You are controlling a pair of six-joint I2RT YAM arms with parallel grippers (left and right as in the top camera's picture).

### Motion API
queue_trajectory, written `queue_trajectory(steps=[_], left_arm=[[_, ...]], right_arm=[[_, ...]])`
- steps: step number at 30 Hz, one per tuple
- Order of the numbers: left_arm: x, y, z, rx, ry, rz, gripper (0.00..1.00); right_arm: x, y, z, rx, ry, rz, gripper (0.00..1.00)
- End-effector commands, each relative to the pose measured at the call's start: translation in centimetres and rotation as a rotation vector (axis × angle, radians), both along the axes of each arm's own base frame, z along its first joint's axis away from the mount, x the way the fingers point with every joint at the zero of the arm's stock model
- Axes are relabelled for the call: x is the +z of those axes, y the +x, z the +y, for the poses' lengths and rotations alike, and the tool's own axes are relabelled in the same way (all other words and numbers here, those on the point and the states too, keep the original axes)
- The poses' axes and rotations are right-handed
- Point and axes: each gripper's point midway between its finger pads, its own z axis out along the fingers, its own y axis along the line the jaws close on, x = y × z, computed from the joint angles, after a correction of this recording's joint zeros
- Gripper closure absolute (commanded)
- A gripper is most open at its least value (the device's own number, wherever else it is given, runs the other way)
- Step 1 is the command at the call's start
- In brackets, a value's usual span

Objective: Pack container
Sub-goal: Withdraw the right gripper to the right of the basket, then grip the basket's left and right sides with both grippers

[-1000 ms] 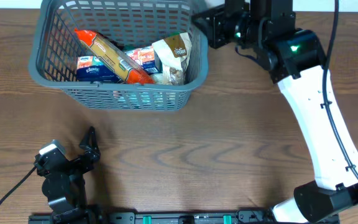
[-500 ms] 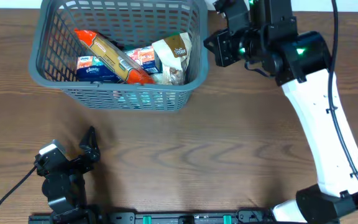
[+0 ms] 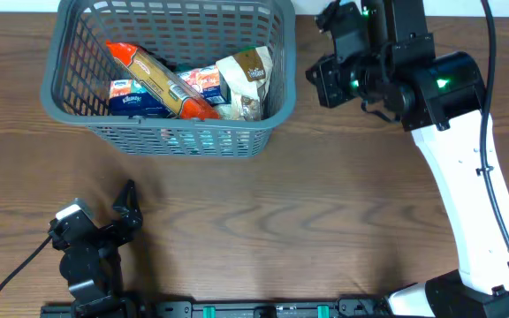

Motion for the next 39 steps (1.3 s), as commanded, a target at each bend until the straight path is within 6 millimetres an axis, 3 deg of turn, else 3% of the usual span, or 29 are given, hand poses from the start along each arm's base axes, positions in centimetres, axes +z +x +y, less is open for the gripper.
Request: queue_trajectory(steps=[1, 7, 16, 18, 20, 21, 22, 24, 32, 39], left_arm=[[-0.9, 0.0, -0.1, -0.004, -0.011, 0.014, 0.01], [-0.9, 0.0, -0.1, -0.005, -0.011, 0.014, 0.01], [-0.8, 0.1, -0.3, -0.012, -0.012, 0.008, 0.01], [-0.5, 0.4, -0.9, -0.048, -0.022, -0.006, 0.01], [0.0, 0.9, -2.8, -0.162, -0.053, -0.035, 0.01], [0.3, 1.1, -3.8, -0.217, -0.068, -0.047, 0.01], [0.6, 1.2, -4.5, -0.255, -0.077, -0.055, 0.01], [1.3, 1.1, -5.5, -0.311, -0.096, -0.073, 0.01], [8.5, 0.4, -6.3, -0.343, -0.086, -0.113, 0.01], [12.9, 0.4, -4.9, -0.28, -0.079, 0.077, 0.01]], right_arm=[[0.3, -0.9, -0.6, 0.028, -0.011, -0.009, 0.99], [0.1, -3.0, -1.9, 0.029, 0.032, -0.065, 0.99], [1.2, -7.9, -6.4, -0.057, 0.044, -0.138, 0.99], [1.5, -8.9, -7.0, -0.057, 0.034, -0.147, 0.99], [1.8, -10.0, -7.3, -0.049, 0.025, -0.156, 0.99], [1.9, -10.4, -7.4, -0.049, 0.025, -0.157, 0.85], [2.0, -10.8, -7.5, -0.05, 0.026, -0.156, 0.63], [1.9, -11.2, -7.6, -0.049, 0.024, -0.147, 0.01], [0.9, -12.1, -7.7, -0.049, 0.011, -0.092, 0.01], [0.8, -12.0, -7.7, -0.049, 0.011, -0.09, 0.01]])
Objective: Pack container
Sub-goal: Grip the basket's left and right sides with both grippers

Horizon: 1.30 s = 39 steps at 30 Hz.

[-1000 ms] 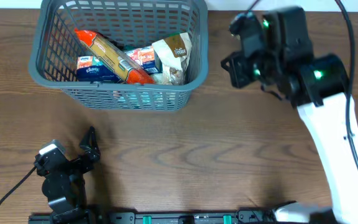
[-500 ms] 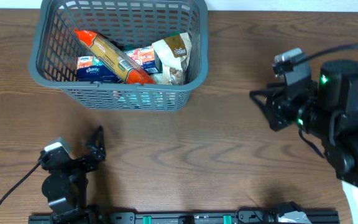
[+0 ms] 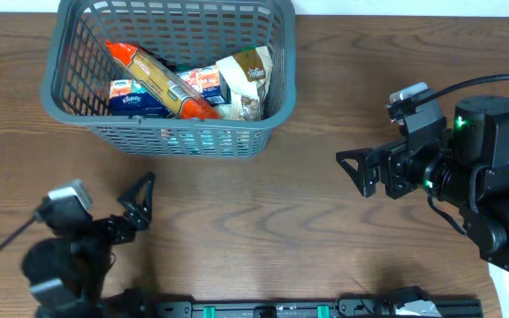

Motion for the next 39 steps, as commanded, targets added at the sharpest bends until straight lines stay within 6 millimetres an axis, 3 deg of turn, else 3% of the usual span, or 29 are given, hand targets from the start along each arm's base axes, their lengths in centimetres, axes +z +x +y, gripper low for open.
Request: queue_trajectory(steps=[1, 9, 12, 18, 24, 25, 26, 28, 29, 33, 39], left_arm=[[2.4, 0.5, 1.0, 0.028, 0.048, 0.076, 0.01], [10.1, 2.2, 2.7, 0.041, 0.124, 0.211, 0.01], [12.1, 3.3, 3.5, 0.051, 0.139, 0.265, 0.01], [13.0, 6.7, 4.4, 0.042, 0.116, 0.344, 0.01], [12.5, 9.6, 5.5, 0.045, 0.133, 0.335, 0.01], [12.6, 9.8, 5.8, 0.043, 0.152, 0.33, 0.1], [12.6, 10.1, 6.1, 0.044, 0.163, 0.324, 0.31], [12.9, 10.6, 7.1, 0.07, 0.162, 0.308, 0.9], [12.9, 10.9, 7.7, 0.092, 0.154, 0.302, 0.94], [11.8, 11.9, 11.2, 0.169, 0.116, 0.322, 0.94], [6.3, 14.4, 13.9, 0.087, 0.026, 0.438, 0.94]], right_arm=[[-0.2, 0.1, -0.1, 0.006, -0.006, 0.004, 0.01], [-0.3, 0.1, -0.1, 0.006, -0.006, 0.005, 0.01], [-0.3, 0.1, -0.1, 0.006, -0.006, 0.005, 0.01], [-0.3, 0.1, -0.1, 0.006, -0.007, 0.005, 0.01], [-0.3, 0.1, -0.1, 0.006, -0.007, 0.005, 0.01], [-0.3, 0.1, -0.1, 0.006, -0.007, 0.005, 0.01], [-0.3, 0.1, -0.1, 0.006, -0.007, 0.005, 0.01], [-0.3, 0.1, -0.1, 0.006, -0.007, 0.005, 0.01], [-0.3, 0.1, -0.1, 0.006, -0.006, 0.005, 0.01], [-0.3, 0.1, -0.1, 0.006, -0.007, 0.005, 0.01], [-0.3, 0.1, -0.1, 0.006, -0.007, 0.005, 0.01]])
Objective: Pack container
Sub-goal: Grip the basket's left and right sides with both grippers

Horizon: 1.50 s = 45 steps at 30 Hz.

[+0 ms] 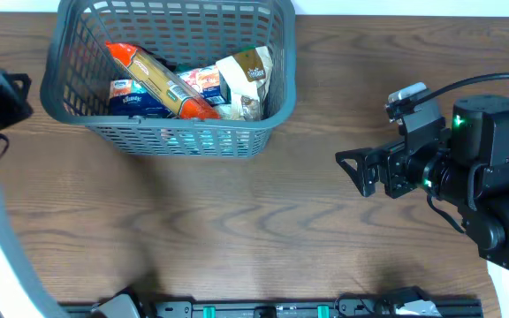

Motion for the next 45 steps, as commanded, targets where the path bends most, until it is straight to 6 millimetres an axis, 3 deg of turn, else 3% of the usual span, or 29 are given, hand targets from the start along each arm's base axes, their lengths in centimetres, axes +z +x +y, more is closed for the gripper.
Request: queue_trajectory(steps=[1, 9, 12, 15, 21, 30, 45], left_arm=[[-3.2, 1.6, 0.7, -0.08, -0.045, 0.065, 0.94], [-8.3, 4.4, 2.6, -0.102, -0.078, 0.155, 0.94], [-9.7, 5.2, 2.3, -0.13, -0.124, 0.163, 0.95], [-10.2, 5.9, 1.4, -0.172, -0.181, 0.146, 0.94], [-9.3, 6.6, 0.2, -0.228, -0.227, 0.091, 0.94], [-8.6, 7.8, -3.9, -0.359, -0.277, 0.052, 0.95], [-8.7, 9.2, -14.1, -0.614, -0.233, 0.088, 0.95]], right_arm=[[0.0, 0.0, -0.1, 0.006, -0.004, -0.004, 0.01], [0.0, 0.0, -0.1, 0.005, -0.004, -0.004, 0.01], [0.0, 0.0, -0.1, 0.005, -0.004, -0.004, 0.01], [0.0, 0.0, -0.1, 0.005, -0.004, -0.004, 0.01], [0.0, 0.0, -0.1, 0.005, -0.004, -0.004, 0.01], [0.0, 0.0, -0.1, 0.006, -0.004, -0.004, 0.01], [0.0, 0.0, -0.1, 0.006, -0.004, -0.004, 0.01]])
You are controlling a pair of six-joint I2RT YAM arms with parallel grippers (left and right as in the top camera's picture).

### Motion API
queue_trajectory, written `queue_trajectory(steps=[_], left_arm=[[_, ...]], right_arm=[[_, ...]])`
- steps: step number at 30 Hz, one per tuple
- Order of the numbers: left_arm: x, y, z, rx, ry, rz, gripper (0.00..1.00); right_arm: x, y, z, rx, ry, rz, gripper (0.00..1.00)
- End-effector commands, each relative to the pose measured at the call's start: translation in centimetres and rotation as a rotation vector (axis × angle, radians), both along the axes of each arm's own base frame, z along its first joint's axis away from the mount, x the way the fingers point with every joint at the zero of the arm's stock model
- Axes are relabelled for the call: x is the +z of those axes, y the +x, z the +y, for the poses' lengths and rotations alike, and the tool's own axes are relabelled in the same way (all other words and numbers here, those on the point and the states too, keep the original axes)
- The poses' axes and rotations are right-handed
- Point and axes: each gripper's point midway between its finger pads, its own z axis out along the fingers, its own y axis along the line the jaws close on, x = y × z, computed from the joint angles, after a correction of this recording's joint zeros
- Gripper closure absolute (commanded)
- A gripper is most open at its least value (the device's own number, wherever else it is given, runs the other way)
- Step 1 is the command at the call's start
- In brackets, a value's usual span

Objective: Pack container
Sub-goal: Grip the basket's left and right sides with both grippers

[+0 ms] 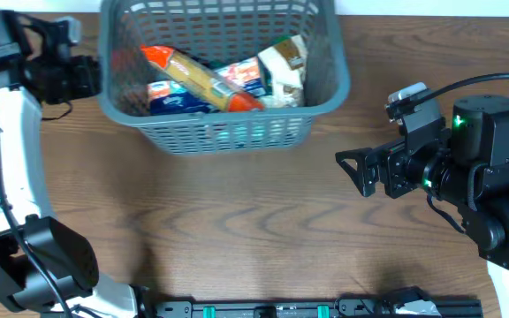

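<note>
The grey mesh basket (228, 132) stands at the back of the table. It holds a long orange-red packet (203, 78), a blue pack (170, 94), a red-and-white packet (244, 74) and a beige pouch (286, 60). My left gripper (88, 76) is right against the basket's left wall. Its jaws are dark against the mesh, so whether they pinch the wall cannot be read. My right gripper (353, 173) stands open and empty over the table, to the right of and below the basket's front right corner.
The brown wooden table (237, 230) runs to a black rail (263, 309) along its front edge. The left arm's white link (7, 168) stretches down the left side. The right arm's bulky body (475, 177) fills the right side.
The basket now stands further right than before, with its contents. My left gripper has moved from the far left edge to the basket's left wall. The right arm has not moved.
My right gripper was first up by the basket's right rim, and the left was low at the front left. Then the right was drawn back over the table's right half. Later the left arm was up at the far left, and now the basket sits shifted right.
</note>
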Motion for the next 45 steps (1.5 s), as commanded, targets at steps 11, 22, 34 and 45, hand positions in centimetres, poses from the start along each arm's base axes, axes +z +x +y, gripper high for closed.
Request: queue_trajectory(steps=[11, 22, 34, 45], left_arm=[[0.8, 0.7, -6.9, -0.134, 0.036, -0.027, 0.94], [4.7, -0.7, -2.2, 0.127, 0.186, -0.076, 0.95], [12.9, -8.7, -2.8, 0.183, 0.179, -0.214, 0.94], [11.4, -11.6, -3.3, 0.167, 0.168, -0.107, 0.94]], right_arm=[[0.0, 0.0, -0.1, 0.005, -0.005, -0.004, 0.01], [0.0, 0.0, -0.1, 0.005, -0.005, -0.004, 0.01], [0.0, 0.1, -0.1, 0.005, -0.005, -0.005, 0.01], [2.9, 5.2, -0.7, -0.109, 0.015, -0.181, 0.99]])
